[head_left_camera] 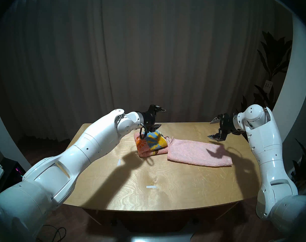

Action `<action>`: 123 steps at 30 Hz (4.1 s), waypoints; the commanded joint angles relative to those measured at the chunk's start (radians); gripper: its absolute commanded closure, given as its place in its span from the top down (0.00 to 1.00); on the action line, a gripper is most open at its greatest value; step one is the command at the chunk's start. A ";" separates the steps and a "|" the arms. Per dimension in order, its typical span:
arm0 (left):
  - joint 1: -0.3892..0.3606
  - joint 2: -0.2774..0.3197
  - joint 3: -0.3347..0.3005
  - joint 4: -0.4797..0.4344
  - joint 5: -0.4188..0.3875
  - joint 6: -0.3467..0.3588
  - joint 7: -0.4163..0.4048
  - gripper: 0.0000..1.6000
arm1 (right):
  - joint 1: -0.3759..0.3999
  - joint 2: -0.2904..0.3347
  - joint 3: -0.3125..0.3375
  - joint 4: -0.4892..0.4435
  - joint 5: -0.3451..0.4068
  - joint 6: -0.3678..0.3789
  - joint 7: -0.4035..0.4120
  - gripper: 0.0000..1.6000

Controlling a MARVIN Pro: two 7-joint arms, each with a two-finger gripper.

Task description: Fold each towel twice and stack them on table

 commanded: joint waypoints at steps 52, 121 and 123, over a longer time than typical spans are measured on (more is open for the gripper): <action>0.338 0.372 -0.217 -0.347 0.115 -0.155 -0.438 1.00 | -0.289 -0.371 0.504 -0.341 0.362 -0.518 0.022 1.00; 0.562 0.421 -0.257 -0.462 0.222 -0.387 -0.694 1.00 | -0.706 0.065 -0.091 -0.664 -0.824 0.120 0.740 1.00; 0.571 0.418 -0.256 -0.475 0.234 -0.405 -0.705 1.00 | -0.746 0.046 -0.083 -0.678 -0.870 0.076 0.786 1.00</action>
